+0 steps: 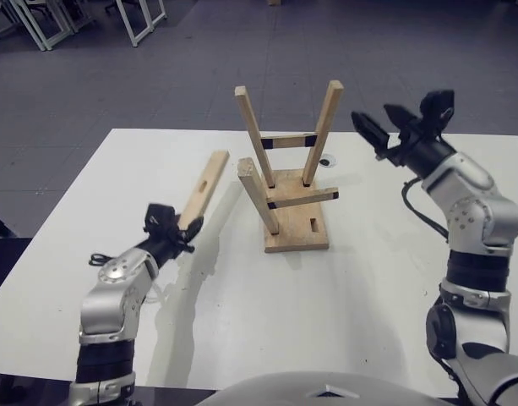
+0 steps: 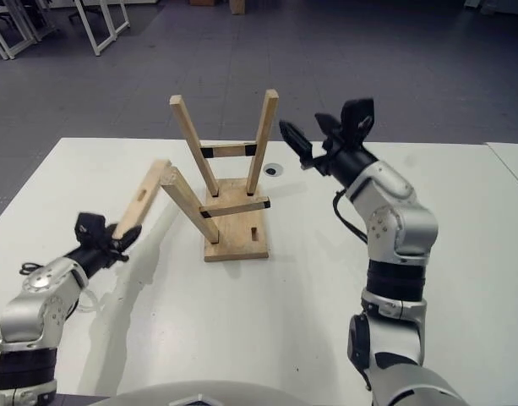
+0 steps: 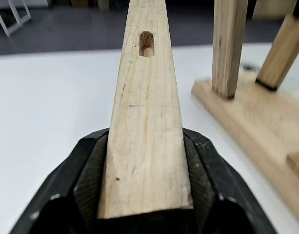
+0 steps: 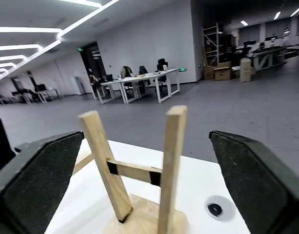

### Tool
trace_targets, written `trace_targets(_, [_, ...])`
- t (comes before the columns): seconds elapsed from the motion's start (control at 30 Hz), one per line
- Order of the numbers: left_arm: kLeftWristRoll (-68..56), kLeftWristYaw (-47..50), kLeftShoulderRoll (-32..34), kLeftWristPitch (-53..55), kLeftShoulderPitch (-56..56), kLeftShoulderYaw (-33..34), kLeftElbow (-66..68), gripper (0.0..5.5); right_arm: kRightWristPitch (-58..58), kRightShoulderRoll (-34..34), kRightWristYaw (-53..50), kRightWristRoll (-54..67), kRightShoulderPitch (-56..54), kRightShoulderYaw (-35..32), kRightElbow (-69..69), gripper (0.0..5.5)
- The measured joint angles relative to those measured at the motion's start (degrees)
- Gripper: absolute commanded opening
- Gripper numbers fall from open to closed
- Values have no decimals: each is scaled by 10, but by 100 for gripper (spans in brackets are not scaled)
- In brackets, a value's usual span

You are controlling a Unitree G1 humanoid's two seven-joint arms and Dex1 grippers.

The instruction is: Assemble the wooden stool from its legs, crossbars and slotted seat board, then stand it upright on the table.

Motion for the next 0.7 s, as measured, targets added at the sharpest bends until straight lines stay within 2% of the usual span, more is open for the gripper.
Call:
trace_targets(0.1, [-93,13,2,27,-111,49,-57,205,84,0,-6,83,-7,-33,-2,550])
trace_targets(0.17, [-223,24,0,89,-181,75,-100,205,142,1,-11,157,-15,-60,0,550])
trace_targets(0.27, [-401,79,-5,176,-257,78,-132,205,210,13,-31,270,-50,-90,22,550])
trace_targets(0.4, [-673,201,-8,214,-326,27,-119,205,289,11,-36,446,-72,-121,84,550])
trace_targets(0.5, [-818,277,2,214,-333,-34,-99,205,321,-17,-24,514,-76,-118,118,550])
trace_targets(0.7, [-895,337,35,176,-329,-82,-92,205,326,-40,19,568,-78,-85,120,550])
